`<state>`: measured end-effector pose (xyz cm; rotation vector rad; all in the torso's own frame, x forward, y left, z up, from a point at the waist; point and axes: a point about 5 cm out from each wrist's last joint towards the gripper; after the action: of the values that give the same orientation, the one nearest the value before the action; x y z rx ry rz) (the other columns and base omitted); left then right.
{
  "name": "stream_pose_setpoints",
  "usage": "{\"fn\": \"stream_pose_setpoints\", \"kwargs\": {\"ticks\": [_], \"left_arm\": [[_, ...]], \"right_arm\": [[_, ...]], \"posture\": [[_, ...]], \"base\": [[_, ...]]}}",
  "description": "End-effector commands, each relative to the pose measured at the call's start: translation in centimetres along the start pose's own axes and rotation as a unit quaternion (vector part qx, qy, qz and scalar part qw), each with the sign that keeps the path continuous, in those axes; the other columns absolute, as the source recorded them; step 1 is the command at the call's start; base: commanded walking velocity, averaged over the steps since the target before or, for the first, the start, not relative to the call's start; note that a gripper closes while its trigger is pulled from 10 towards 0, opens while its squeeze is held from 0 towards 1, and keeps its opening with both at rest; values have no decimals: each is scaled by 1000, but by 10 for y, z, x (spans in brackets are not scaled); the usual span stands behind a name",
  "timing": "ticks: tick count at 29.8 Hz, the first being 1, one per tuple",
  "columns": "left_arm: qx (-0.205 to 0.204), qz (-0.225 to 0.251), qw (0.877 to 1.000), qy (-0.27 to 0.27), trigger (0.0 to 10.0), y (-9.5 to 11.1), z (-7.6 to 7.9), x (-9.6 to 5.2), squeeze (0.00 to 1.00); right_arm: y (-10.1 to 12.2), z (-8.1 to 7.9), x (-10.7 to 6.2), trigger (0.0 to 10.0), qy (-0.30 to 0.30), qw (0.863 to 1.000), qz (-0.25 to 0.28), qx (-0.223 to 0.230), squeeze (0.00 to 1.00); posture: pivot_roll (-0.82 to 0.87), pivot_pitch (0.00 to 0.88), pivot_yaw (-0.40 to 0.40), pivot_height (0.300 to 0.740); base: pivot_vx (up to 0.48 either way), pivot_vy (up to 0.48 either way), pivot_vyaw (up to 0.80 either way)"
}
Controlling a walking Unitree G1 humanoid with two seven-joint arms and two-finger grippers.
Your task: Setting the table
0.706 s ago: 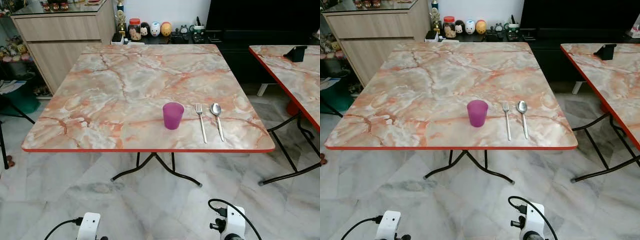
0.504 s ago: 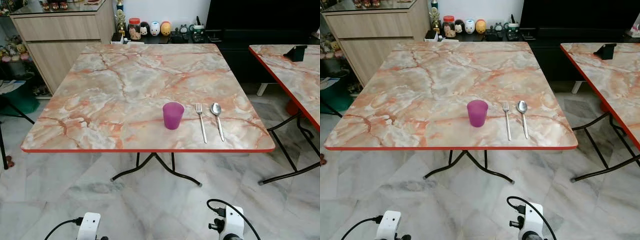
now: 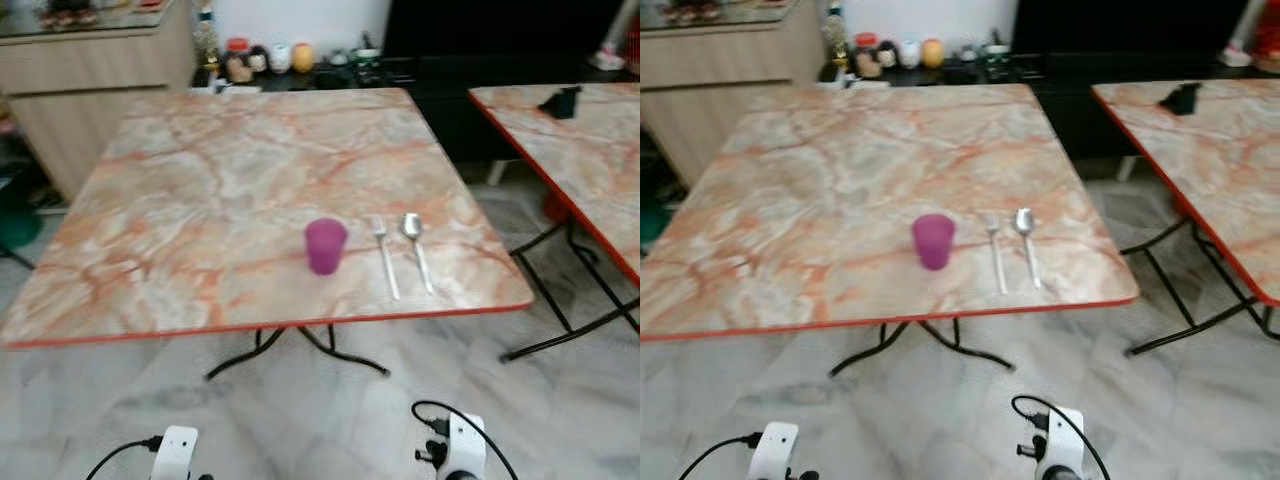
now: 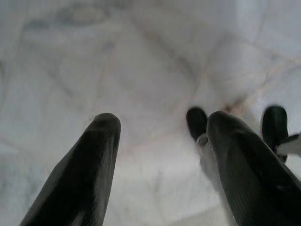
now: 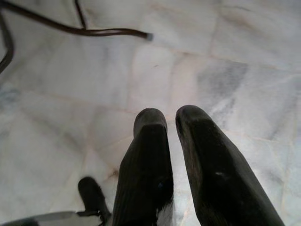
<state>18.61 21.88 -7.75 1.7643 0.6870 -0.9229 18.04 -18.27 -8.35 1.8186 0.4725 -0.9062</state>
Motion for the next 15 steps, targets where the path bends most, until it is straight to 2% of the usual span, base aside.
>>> {"fn": "stream_pose_setpoints", "kwargs": {"ticks": [1,11,15], "left_arm": [[4,-13,1000,-7,10000,-6,4,0,0],[7,-14,1000,-6,10000,-6,4,0,0],[7,-14,1000,-7,10000,-7,4,-1,0]], "right_arm": [[2,3,0,10000,-4,1000,0,1,0],[5,2,1,10000,4,1000,9,-5,0],[17,-1,2,10000,19,999,37,-23,0]], "posture": [[13,0,3,740],[11,0,2,740],[10,0,-1,740]], "base": [[0,0,0],[0,0,0],[0,0,0]]}}
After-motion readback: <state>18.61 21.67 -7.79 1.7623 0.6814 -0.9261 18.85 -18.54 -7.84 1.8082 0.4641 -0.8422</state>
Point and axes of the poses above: a point about 5 cm out from each wrist's last joint towards the gripper, its own x axis pointing out of the wrist towards the gripper, its own y axis along the axis of the wrist's last joint, z = x × y, and after that the axes turned 14 degrees about x, right-handed
